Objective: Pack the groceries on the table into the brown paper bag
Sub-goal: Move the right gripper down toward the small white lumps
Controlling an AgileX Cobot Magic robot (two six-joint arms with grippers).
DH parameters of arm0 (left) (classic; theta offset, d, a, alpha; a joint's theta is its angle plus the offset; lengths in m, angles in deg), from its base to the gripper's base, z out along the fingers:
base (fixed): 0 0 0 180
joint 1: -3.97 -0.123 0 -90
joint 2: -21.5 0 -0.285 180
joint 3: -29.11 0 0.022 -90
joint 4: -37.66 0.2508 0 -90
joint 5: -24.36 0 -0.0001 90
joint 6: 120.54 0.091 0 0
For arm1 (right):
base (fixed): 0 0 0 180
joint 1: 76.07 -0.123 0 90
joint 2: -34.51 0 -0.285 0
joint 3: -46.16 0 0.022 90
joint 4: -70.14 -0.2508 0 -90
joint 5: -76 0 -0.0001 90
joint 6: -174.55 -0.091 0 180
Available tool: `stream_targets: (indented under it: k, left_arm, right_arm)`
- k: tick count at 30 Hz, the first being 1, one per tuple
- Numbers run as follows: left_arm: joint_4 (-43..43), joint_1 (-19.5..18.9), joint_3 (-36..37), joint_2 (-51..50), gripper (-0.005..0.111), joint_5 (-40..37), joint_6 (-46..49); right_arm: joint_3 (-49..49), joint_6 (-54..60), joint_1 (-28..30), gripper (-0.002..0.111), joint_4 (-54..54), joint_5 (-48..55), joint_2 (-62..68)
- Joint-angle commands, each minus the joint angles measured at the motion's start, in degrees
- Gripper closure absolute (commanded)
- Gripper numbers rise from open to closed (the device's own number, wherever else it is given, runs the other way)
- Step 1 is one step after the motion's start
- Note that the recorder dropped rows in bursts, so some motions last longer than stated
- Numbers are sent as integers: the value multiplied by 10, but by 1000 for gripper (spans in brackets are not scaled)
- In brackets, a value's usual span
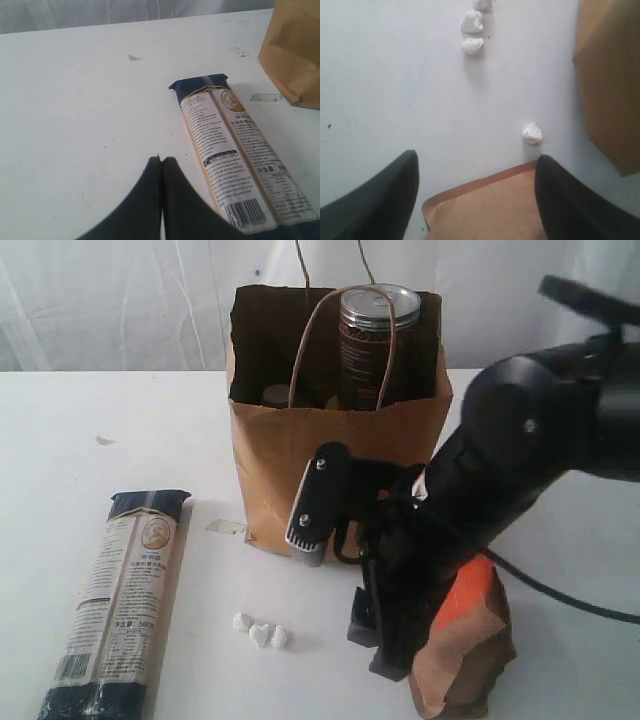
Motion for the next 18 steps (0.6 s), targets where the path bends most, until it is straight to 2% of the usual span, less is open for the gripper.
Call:
stream_targets:
  k: [1, 7, 18]
  left_arm:
    - [-6, -1, 2, 3, 107, -1, 0]
    - [-6, -1, 2, 3, 107, -1, 1]
    - [-6, -1, 2, 3, 107, -1, 1]
  right_arm:
    - [-26, -51, -2, 46, 24, -7, 68]
    - [-59, -65, -2, 52, 24, 1, 117]
    - [-100, -102, -2, 53, 82, 35, 200]
